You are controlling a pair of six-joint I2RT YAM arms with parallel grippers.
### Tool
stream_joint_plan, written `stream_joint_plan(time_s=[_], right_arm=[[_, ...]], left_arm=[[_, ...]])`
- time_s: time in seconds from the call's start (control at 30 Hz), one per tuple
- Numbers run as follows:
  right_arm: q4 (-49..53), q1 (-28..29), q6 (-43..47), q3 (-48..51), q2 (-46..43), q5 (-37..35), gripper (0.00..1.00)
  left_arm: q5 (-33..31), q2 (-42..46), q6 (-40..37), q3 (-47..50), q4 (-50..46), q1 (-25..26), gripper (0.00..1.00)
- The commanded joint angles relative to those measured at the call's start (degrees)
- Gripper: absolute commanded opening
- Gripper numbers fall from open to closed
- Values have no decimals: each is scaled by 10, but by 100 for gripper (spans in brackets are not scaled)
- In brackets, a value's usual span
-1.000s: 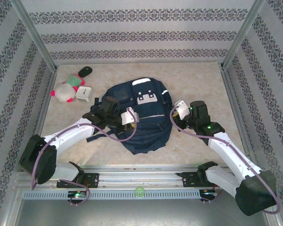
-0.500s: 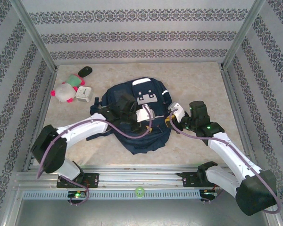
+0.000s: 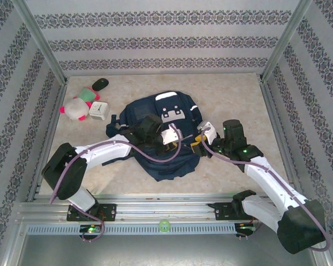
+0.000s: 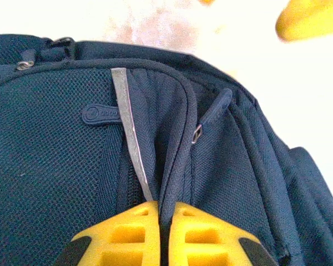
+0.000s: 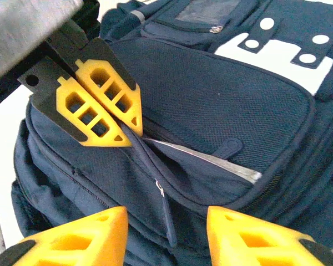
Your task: Pack books, pencil case, and school supplies into a backpack
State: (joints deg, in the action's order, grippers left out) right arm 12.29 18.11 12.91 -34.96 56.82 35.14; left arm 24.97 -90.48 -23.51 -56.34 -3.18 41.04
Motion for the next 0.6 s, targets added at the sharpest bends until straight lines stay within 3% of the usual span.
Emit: stream_joint_plan(time_s=[0.0, 0.33, 0.57], right_arm=[[-51, 4, -52, 6, 20, 47, 43], [-21, 28, -13, -14, 77, -21, 44], [-2, 36, -4, -32, 105, -25, 42]], left_arm=[[54, 27, 86, 18, 88, -10, 0], [78, 30, 136, 26, 128, -17, 0], [83, 36, 156, 25, 140, -23, 0]])
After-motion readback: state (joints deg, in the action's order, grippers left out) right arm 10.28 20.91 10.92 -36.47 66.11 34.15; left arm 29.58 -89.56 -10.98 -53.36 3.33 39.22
